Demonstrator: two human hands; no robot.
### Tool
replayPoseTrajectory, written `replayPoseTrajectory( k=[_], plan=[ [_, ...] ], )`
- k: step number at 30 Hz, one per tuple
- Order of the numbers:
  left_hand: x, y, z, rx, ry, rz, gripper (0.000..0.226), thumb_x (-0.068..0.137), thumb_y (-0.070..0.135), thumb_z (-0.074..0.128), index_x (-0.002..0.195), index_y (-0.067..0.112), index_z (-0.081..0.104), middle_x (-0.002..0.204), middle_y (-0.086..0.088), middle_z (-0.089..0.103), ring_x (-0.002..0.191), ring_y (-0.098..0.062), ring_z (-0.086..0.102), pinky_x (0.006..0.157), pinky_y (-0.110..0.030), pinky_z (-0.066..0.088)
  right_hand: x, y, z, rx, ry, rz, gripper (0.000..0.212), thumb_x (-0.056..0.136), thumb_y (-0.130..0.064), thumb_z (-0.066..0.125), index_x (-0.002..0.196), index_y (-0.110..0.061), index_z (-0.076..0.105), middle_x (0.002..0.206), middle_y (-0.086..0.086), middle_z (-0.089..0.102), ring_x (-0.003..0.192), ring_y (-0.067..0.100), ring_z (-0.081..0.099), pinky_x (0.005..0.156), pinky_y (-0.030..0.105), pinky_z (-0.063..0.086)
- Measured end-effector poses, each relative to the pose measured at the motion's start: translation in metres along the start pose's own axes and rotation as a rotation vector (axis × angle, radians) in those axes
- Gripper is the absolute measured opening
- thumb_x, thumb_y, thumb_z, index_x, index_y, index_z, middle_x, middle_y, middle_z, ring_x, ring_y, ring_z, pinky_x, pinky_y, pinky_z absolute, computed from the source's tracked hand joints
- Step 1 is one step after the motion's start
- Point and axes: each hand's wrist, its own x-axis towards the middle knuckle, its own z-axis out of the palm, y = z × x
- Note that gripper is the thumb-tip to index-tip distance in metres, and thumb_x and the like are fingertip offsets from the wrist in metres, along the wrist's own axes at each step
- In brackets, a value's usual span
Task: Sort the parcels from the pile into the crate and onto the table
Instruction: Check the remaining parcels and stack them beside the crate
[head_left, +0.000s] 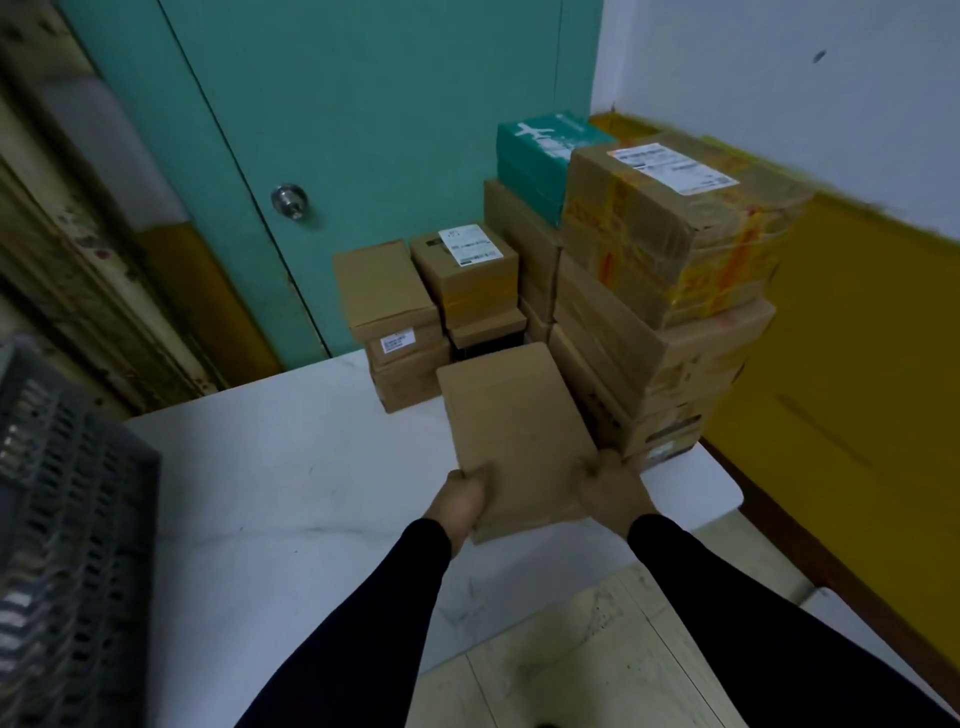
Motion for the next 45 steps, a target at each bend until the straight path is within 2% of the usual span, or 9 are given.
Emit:
replayPoseTrajectory(
  k=[4,6,10,16,21,24,29,35,45],
  plan=[
    [-0.004,-0.005,-0.015,-0.008,0.004,-0.004,0.056,0.109,0.038,0.038,0.155,0.009,0.027,0.155,-0.01,0.04,0.135,-0.028,0.045,0.092,-0.032,0.038,0.0,0.002,0.014,0.124,-0.095,0.009,0.034,0.103,-0.028,0.051,0.119,-0.004,0.032,0.113,0.013,0.045,0.104,0.033,0.055,0.089,0.043,0.048],
    [-0.006,-0.006,-0.025,-0.027,0.015,0.005,0.056,0.108,0.04,0.04,0.154,0.01,0.03,0.153,-0.01,0.042,0.13,-0.028,0.047,0.092,-0.033,0.039,0.0,-0.003,0.016,0.153,-0.142,0.008,0.046,0.102,-0.032,0.053,0.129,-0.002,0.032,0.117,0.013,0.05,0.105,0.035,0.057,0.092,0.047,0.051],
    [-0.014,-0.003,-0.052,-0.061,0.051,0.055,0.053,0.107,0.039,0.042,0.152,0.011,0.036,0.15,-0.009,0.046,0.113,-0.024,0.048,0.094,-0.035,0.04,-0.014,-0.022,0.017,0.189,-0.133,-0.053,0.057,0.101,-0.036,0.054,0.139,0.004,0.039,0.124,0.026,0.057,0.109,0.043,0.06,0.084,0.05,0.05],
    [-0.038,0.01,-0.102,-0.124,0.135,0.132,0.048,0.106,0.039,0.043,0.147,0.015,0.042,0.142,-0.009,0.052,0.104,-0.021,0.052,0.091,-0.036,0.038,-0.034,-0.072,0.021,0.25,-0.098,-0.179,0.068,0.097,-0.056,0.053,0.147,-0.011,0.041,0.14,0.011,0.052,0.117,0.031,0.055,0.091,0.037,0.045],
    [-0.064,0.001,-0.144,-0.228,0.154,0.196,0.061,0.096,0.062,0.052,0.142,0.022,0.048,0.134,-0.004,0.059,0.108,-0.019,0.06,0.085,-0.035,0.046,-0.054,-0.103,0.032,0.298,-0.13,-0.289,0.06,0.095,-0.069,0.046,0.123,-0.017,0.06,0.122,0.009,0.06,0.113,0.027,0.055,0.093,0.034,0.041],
    [-0.08,-0.008,-0.169,-0.311,0.155,0.226,0.052,0.092,0.055,0.064,0.132,0.023,0.054,0.12,-0.002,0.069,0.098,-0.016,0.068,0.066,-0.026,0.05,-0.064,-0.125,0.046,0.432,-0.192,-0.347,0.044,0.092,-0.062,0.06,0.107,-0.021,0.067,0.112,-0.001,0.068,0.103,0.018,0.063,0.095,0.036,0.05],
    [-0.084,-0.037,-0.198,-0.404,0.173,0.285,0.06,0.079,0.034,0.085,0.129,0.024,0.054,0.117,-0.004,0.073,0.1,-0.023,0.073,0.076,-0.034,0.06,-0.074,-0.15,0.074,0.673,-0.434,-0.363,0.026,0.088,-0.037,0.077,0.11,-0.025,0.069,0.11,-0.001,0.075,0.099,0.019,0.072,0.087,0.035,0.059],
    [-0.079,-0.065,-0.216,-0.382,0.251,0.326,0.097,0.045,0.042,0.098,0.129,0.02,0.055,0.119,-0.007,0.072,0.107,-0.026,0.071,0.097,-0.048,0.057,-0.077,-0.164,0.103,0.604,-0.556,-0.445,0.056,0.074,-0.013,0.089,0.122,-0.017,0.061,0.116,0.004,0.074,0.105,0.021,0.072,0.091,0.036,0.059],
    [-0.072,-0.071,-0.209,-0.342,0.352,0.328,0.086,0.061,0.034,0.094,0.133,0.024,0.048,0.119,-0.001,0.068,0.107,-0.023,0.067,0.099,-0.047,0.055,-0.066,-0.159,0.112,0.59,-0.532,-0.468,0.066,0.073,-0.012,0.09,0.13,-0.016,0.056,0.119,0.002,0.071,0.107,0.016,0.068,0.082,0.025,0.056]
  ],
)
